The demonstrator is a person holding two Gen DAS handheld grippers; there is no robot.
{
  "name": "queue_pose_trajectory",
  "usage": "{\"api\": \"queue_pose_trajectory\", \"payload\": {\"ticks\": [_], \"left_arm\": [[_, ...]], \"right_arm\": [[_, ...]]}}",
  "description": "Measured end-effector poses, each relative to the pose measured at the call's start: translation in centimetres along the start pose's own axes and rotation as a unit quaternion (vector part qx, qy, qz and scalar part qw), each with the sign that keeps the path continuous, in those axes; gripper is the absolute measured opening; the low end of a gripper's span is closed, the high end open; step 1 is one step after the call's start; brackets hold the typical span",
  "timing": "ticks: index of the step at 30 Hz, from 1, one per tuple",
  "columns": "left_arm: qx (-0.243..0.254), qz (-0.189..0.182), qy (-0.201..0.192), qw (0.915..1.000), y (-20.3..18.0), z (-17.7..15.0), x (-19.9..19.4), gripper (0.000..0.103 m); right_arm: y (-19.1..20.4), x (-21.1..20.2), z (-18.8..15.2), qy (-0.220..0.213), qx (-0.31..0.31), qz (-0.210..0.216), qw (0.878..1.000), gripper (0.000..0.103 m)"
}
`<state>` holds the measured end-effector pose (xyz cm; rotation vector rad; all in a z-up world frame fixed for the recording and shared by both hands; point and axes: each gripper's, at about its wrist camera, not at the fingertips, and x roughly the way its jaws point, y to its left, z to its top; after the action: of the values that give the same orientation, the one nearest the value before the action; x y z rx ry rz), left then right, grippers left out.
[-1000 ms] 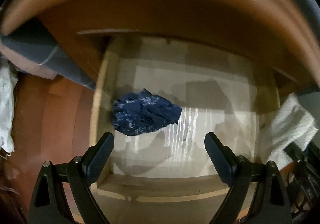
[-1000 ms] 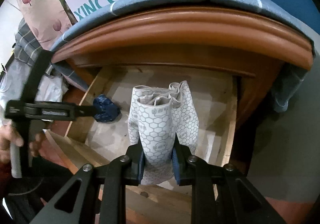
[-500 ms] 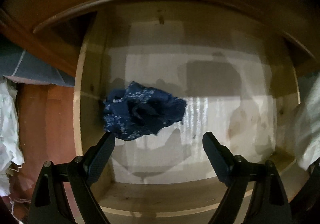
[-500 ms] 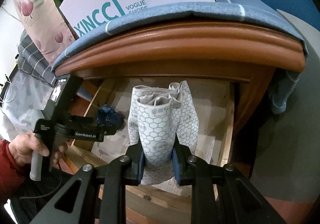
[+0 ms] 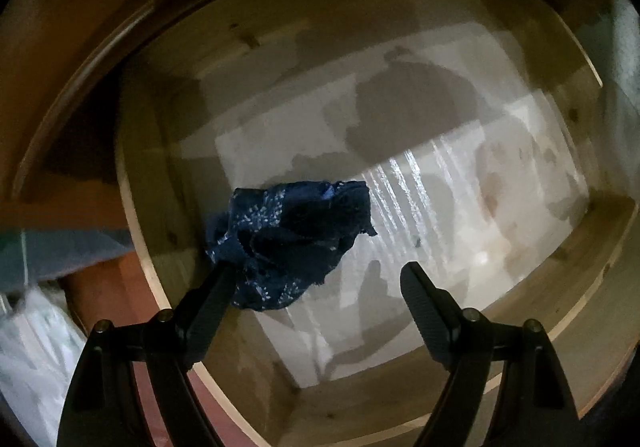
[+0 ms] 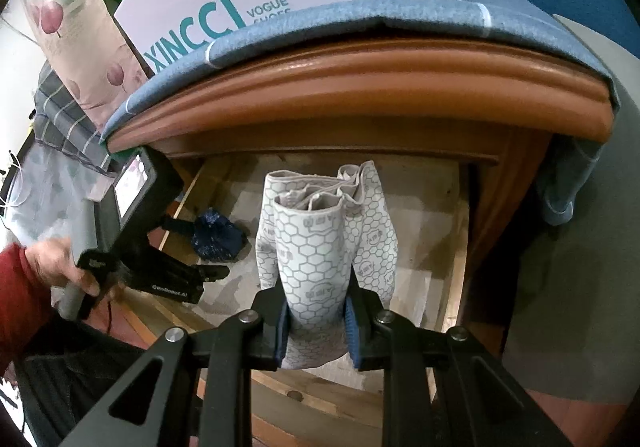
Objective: Take underwear out of drawer
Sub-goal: 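Grasp the navy floral panties with the left tool and lift them, then carry the navy panties with the left tool over the white box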
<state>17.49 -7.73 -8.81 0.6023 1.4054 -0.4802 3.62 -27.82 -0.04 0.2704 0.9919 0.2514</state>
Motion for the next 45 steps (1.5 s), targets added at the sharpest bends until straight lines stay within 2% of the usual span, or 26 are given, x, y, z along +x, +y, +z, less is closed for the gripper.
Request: {"api": "queue_pose_trajectory", "payload": {"ticks": [4,12,14,15,16,19,22,27,29,39,42,45], "left_arm": [[0.056,0.016,0.013,0.9982,-0.3,0.8,0.7,0.079],[0.088,0.042,0.026,0.9949,-0.8,1.4,2.7,0.077],[0.083,0.048,0.031,0.9949,-0.9,1.2,3.2,0.060],[0.083,0.052,0.028,0.9948,-0.8,1.1,3.4,0.044],[0.082,0.056,0.028,0.9946,-0.9,1.1,3.4,0.039],[0.072,0.047,0.021,0.9961,-0.8,1.0,3.0,0.028],[0.037,0.018,0.014,0.9990,0.0,0.5,2.5,0.022],[0.014,-0.004,0.015,0.9998,0.6,-0.2,1.7,0.021],[0.004,-0.027,0.011,0.9996,0.6,-0.8,1.1,0.021],[-0.004,-0.073,-0.028,0.9969,-2.0,-4.1,-3.4,0.021],[-0.017,-0.080,-0.043,0.9958,-0.3,-4.9,-4.7,0.021],[-0.037,-0.094,-0.058,0.9932,-0.4,-4.2,-5.7,0.021]], "right_arm": [[0.2,0.1,0.2,0.001,-0.001,-0.001,1.000,0.022],[0.4,0.3,0.2,0.004,-0.004,-0.008,1.000,0.022],[0.5,0.4,0.3,0.005,-0.006,-0.008,1.000,0.022],[0.5,0.5,0.2,0.007,-0.005,-0.008,1.000,0.022],[0.5,0.5,0.2,0.008,-0.006,-0.008,1.000,0.022],[0.6,0.6,0.3,0.010,-0.008,-0.008,1.000,0.022],[0.6,0.6,0.4,0.009,-0.008,-0.009,1.000,0.022],[0.6,0.4,0.3,0.007,-0.009,-0.010,1.000,0.022],[0.6,0.4,0.3,0.005,-0.011,-0.011,1.000,0.022],[0.6,0.9,0.2,0.010,-0.008,-0.024,1.000,0.022],[0.9,0.9,0.2,0.010,-0.008,-0.026,1.000,0.022],[0.9,0.9,0.2,0.009,-0.009,-0.028,1.000,0.022]]}}
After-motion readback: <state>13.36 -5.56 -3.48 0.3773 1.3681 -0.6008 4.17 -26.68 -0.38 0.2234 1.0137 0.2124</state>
